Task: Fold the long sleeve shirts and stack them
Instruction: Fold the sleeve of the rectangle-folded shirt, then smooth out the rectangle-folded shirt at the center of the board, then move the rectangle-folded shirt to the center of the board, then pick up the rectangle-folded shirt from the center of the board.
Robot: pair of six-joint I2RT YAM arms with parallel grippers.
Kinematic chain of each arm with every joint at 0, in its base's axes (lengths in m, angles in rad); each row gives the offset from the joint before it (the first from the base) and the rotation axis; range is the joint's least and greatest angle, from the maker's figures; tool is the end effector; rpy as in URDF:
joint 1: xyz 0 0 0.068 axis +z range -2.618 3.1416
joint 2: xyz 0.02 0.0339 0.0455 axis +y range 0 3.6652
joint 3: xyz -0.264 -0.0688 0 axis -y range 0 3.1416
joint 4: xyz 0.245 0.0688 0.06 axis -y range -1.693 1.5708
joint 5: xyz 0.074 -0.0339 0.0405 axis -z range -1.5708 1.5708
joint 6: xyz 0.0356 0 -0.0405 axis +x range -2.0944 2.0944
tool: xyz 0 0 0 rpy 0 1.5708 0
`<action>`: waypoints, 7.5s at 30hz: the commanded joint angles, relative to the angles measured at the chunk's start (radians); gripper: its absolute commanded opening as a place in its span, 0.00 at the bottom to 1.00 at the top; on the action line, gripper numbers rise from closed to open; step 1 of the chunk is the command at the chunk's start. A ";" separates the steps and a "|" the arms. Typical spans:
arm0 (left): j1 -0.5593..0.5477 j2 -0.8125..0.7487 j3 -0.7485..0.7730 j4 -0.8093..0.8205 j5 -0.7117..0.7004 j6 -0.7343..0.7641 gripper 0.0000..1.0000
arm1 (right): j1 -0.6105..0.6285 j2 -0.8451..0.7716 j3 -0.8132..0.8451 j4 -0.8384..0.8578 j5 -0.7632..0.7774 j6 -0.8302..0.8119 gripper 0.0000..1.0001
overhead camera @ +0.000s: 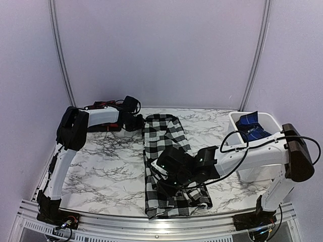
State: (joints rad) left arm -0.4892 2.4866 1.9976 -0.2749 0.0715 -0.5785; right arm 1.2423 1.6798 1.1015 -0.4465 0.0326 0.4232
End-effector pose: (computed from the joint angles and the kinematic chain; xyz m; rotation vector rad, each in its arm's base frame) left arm 0.4869 -0.2621 0.1364 -0.0709 2.4138 -0.5988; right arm 0.1119 0.3248 0.1986 -1.0645 2.4831 0.5300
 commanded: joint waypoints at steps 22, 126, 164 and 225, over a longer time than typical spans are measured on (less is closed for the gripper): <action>-0.036 -0.350 -0.214 -0.109 0.126 0.049 0.20 | -0.468 0.030 0.176 0.248 -0.113 -0.037 0.50; -0.257 -0.709 -0.886 0.110 0.373 0.001 0.05 | -0.625 0.233 0.095 0.624 -0.487 0.099 0.38; -0.327 -0.818 -1.157 0.235 0.361 -0.129 0.10 | -0.352 -0.145 -0.470 0.707 -0.409 0.258 0.36; -0.270 -0.855 -1.308 0.290 0.350 -0.081 0.49 | -0.464 -0.378 -0.784 0.716 -0.375 0.477 0.53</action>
State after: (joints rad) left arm -0.7582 1.5921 0.6910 0.0170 0.3950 -0.6468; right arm 0.7864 1.2774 0.3107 0.2283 -0.3336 0.8742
